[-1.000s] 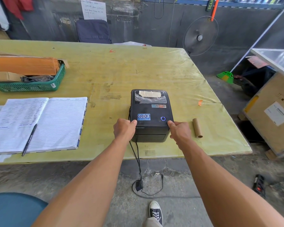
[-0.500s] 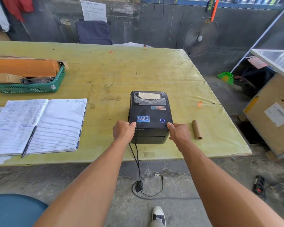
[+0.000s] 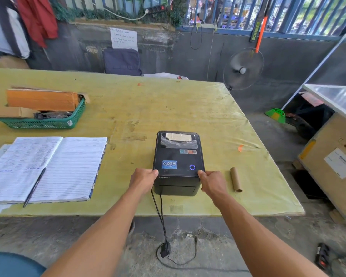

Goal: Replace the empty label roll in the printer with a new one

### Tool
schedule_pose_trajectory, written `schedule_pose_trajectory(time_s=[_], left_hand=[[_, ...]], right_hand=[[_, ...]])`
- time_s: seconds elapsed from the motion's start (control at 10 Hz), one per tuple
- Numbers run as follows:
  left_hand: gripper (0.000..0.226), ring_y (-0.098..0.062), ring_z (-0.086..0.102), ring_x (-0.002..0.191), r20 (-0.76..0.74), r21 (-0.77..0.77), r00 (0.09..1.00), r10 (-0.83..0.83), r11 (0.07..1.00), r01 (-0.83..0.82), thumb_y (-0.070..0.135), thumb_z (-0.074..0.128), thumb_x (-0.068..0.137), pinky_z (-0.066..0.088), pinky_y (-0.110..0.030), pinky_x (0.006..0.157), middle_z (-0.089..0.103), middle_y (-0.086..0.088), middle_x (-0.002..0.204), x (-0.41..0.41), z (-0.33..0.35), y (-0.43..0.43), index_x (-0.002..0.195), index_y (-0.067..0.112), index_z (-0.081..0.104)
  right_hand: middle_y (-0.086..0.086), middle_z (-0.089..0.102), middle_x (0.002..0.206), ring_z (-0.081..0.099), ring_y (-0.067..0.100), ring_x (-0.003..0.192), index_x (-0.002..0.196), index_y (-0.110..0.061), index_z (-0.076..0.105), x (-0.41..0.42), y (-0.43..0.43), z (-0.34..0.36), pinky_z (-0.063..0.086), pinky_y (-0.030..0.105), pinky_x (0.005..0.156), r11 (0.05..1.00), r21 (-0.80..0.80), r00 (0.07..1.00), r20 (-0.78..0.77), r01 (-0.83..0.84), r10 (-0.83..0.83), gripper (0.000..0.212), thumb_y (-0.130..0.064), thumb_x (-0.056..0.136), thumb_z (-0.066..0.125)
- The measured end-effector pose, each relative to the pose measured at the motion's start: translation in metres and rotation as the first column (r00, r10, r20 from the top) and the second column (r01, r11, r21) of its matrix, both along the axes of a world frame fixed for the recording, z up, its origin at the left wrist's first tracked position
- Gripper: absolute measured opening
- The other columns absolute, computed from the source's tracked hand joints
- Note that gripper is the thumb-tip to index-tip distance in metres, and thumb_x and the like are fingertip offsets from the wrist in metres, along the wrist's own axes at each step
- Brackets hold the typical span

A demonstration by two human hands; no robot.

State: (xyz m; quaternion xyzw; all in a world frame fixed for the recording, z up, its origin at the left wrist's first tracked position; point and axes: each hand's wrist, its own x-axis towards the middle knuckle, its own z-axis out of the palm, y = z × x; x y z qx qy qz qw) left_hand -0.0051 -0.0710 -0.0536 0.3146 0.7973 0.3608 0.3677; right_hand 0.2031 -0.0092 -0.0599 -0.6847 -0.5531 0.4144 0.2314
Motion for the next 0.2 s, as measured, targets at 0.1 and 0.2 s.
schedule_pose_trajectory(time_s=[0.1,0.2], left_hand=[[0.011,-0.019,0.073,0.077,0.145,0.05,0.989,0.027,0.998,-0.035,0.017,0.063,0.093,0.06,-0.031,0.071,0.073,-0.006,0.088,-0.009,-0.006,-0.015,0.101,0.013,0.069],[0.012,-0.015,0.068,0.051,0.029,-0.081,0.997,0.078,0.994,-0.076,0.014,0.069,0.088,0.057,-0.026,0.056,0.074,-0.002,0.064,-0.01,-0.034,-0.062,0.077,0.013,0.074]], right_hand=[[0.014,0.07,0.084,0.071,0.037,0.086,0.096,-0.001,0.07,0.007,0.004,-0.001,0.035,0.029,0.053,0.998,-0.056,0.997,-0.074,0.002,-0.006,0.036,-0.032,0.098,0.052],[0.02,0.073,0.077,0.066,0.03,0.069,0.094,0.009,0.069,0.015,0.003,0.013,0.035,0.031,0.059,0.995,0.003,0.977,-0.187,0.103,-0.101,0.032,-0.02,0.095,0.058]])
